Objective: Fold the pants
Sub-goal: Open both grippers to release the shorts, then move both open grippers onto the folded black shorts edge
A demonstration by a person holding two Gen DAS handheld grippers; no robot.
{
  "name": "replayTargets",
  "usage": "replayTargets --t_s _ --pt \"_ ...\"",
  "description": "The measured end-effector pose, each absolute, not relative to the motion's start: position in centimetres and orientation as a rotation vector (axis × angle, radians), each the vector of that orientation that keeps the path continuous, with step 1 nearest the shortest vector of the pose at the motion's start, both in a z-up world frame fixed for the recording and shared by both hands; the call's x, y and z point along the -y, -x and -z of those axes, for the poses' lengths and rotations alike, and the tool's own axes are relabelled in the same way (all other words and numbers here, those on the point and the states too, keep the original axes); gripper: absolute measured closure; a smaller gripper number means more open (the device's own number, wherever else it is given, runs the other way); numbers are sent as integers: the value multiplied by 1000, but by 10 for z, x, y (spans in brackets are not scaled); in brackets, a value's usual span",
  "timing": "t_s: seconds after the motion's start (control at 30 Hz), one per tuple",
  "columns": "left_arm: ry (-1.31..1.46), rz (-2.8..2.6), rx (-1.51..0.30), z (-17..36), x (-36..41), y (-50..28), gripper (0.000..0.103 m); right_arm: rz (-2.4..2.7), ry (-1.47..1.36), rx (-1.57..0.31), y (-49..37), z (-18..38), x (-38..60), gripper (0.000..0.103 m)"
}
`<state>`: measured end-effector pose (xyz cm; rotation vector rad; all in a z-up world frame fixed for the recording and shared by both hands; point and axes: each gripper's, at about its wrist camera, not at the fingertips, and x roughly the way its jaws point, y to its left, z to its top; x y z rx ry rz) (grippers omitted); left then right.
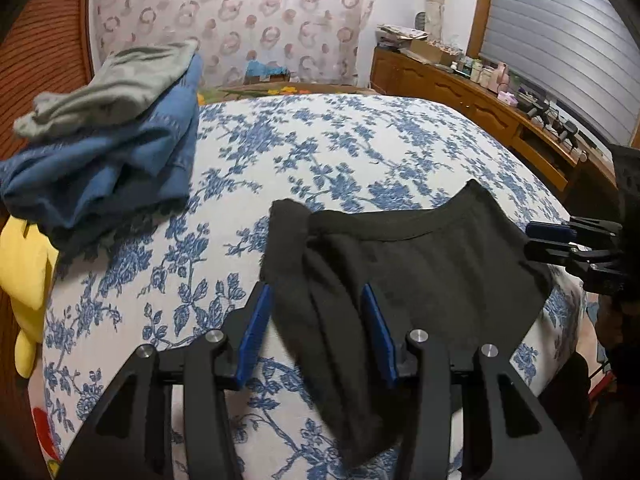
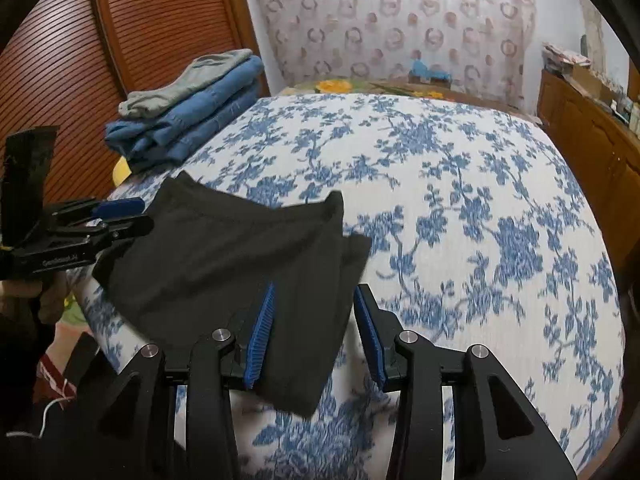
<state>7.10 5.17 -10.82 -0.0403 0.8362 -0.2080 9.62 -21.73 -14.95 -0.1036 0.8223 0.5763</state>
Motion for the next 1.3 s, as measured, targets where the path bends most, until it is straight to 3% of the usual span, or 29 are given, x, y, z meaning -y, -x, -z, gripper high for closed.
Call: replayTargets --t_s 0.13,0.2,0.3,0.7,0.97,1.3 --pt "47 208 -830 107 -52 -77 57 -556 91 -831 -106 152 218 62" --pt "44 214 -834 108 -50 -81 57 -546 84 -830 -112 153 218 55" --pt "47 219 -841 110 -51 -85 57 -542 78 -844 -121 158 216 53" --pt "52 227 -847 115 -51 -88 55 -534 133 -836 -136 165 198 52" --pt "6 230 -840 117 -44 -88 46 -518 147 -787 -129 169 196 51" --pt "26 218 -839 105 -48 -89 46 -516 152 -781 -128 169 195 51"
